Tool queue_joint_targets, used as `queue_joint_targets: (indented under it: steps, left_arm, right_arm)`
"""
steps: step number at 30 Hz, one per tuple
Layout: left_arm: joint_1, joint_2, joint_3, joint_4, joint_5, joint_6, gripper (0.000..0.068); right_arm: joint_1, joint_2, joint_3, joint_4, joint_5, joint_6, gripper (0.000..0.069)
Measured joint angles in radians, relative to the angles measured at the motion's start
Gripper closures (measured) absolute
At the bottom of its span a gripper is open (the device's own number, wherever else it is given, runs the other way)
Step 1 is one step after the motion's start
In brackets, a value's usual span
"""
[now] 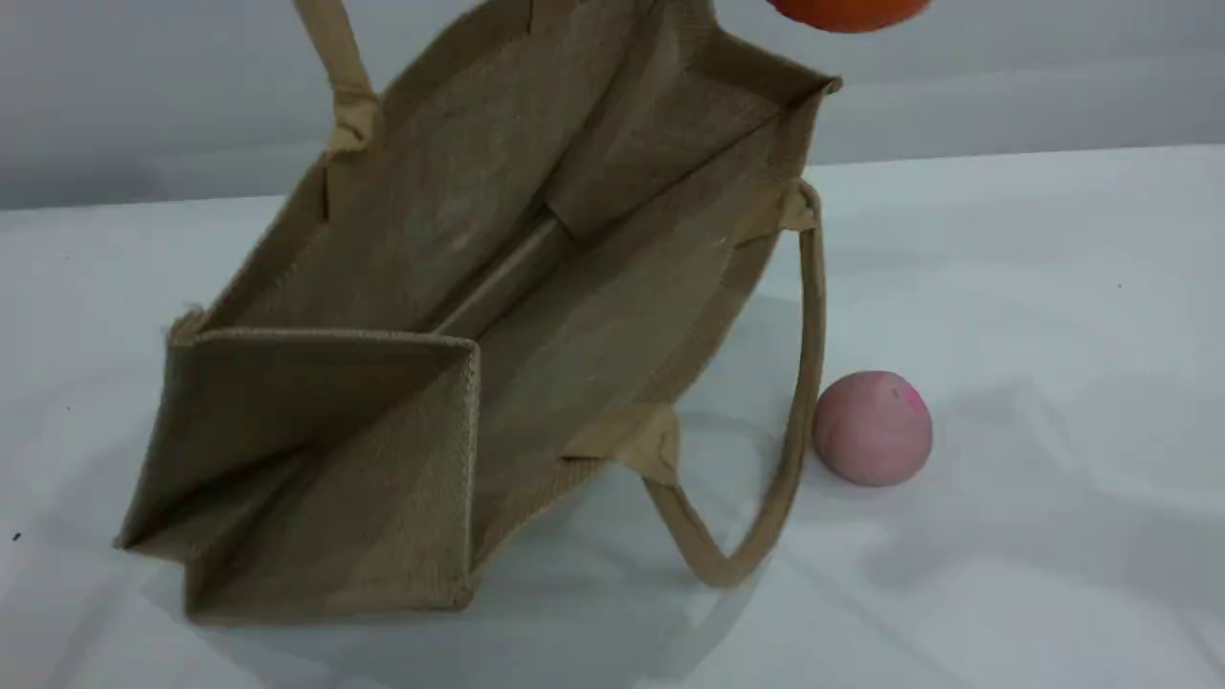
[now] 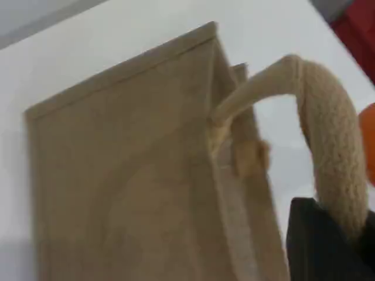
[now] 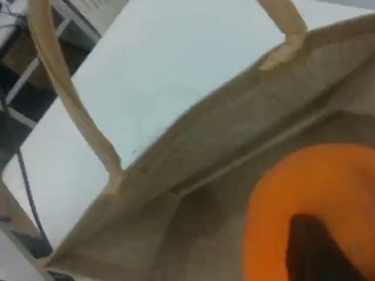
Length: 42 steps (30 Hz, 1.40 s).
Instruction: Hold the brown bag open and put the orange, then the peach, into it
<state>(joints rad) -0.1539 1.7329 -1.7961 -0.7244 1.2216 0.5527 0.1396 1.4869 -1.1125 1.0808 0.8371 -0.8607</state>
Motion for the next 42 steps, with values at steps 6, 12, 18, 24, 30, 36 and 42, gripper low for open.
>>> queue_joint_targets:
  steps: [6,12,18,24,30,36,42]
  left_arm:
    - [0.000,0.000,0.000,-0.040,-0.001,0.023,0.0599]
    - [0.000,-0.001,0.000,-0.039,-0.002,0.018,0.0599]
    - [0.000,-0.001,0.000,-0.038,-0.001,0.018,0.0599]
    - [0.000,0.000,0.000,-0.038,-0.001,0.018,0.0599]
    - [0.000,0.000,0.000,-0.038,-0.001,0.018,0.0599]
    - [0.000,0.000,0.000,-0.038,-0.001,0.018,0.0599]
    - [0.000,0.000,0.000,-0.038,-0.001,0.016,0.0599]
  right_arm:
    - [0.103,0.001,0.000,0.001,-0.021,-0.019,0.0657]
    - [0.208,0.047,0.000,0.001,-0.119,-0.019,0.0657]
    - [0.274,0.157,0.000,0.026,-0.234,-0.027,0.0657]
    - [0.283,0.281,-0.001,0.158,-0.402,-0.129,0.0657]
    - [0.283,0.414,-0.001,0.387,-0.388,-0.357,0.0657]
    - [0.283,0.503,-0.001,0.633,-0.320,-0.595,0.0634]
    - [0.293,0.502,-0.002,0.663,-0.248,-0.675,0.0533]
